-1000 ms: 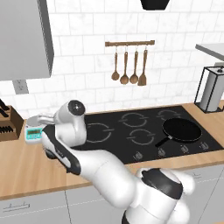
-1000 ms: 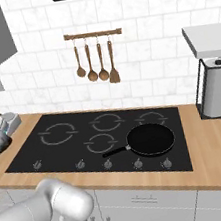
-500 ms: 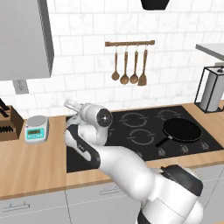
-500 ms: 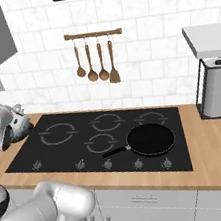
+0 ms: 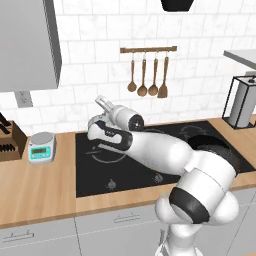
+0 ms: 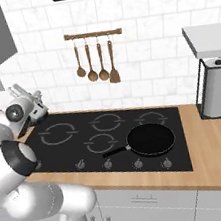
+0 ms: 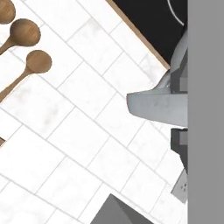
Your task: Pick the kettle from the counter and place it on a stove burner. Then turn the burner on.
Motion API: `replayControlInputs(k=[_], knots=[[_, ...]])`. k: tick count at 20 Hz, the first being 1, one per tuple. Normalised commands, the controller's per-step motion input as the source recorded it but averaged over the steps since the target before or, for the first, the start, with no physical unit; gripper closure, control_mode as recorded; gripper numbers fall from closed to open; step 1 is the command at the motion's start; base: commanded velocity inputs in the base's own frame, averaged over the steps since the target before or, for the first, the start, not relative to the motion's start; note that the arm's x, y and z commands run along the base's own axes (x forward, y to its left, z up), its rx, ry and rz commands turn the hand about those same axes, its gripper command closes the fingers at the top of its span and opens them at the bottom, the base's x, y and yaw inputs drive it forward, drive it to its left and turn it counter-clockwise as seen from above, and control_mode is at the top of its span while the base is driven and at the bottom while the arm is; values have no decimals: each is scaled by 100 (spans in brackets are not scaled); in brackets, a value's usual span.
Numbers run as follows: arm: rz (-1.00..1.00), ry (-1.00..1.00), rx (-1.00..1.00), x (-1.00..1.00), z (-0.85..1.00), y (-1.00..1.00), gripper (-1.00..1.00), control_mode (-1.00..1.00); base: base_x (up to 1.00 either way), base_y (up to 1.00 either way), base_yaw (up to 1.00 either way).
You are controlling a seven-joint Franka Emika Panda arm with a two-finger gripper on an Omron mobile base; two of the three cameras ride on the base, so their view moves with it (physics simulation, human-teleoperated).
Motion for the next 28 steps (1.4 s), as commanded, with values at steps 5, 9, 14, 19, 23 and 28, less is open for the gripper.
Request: replayControlInputs(k=[5,9,14,19,23,28], knots=[[2,0,0,14,-8,-25,100,-100,0,0,0],[0,1,-12,1,-60,-14,100,-100,0,0,0],[0,2,-5,0,-63,-12,100,-100,0,0,0],[0,0,1,0,-21,-3,100,-100,0,0,0],[0,0,0,3,-1,0,100,-100,0,0,0],[-4,0,0,14,0,29,100,-100,0,0,0]])
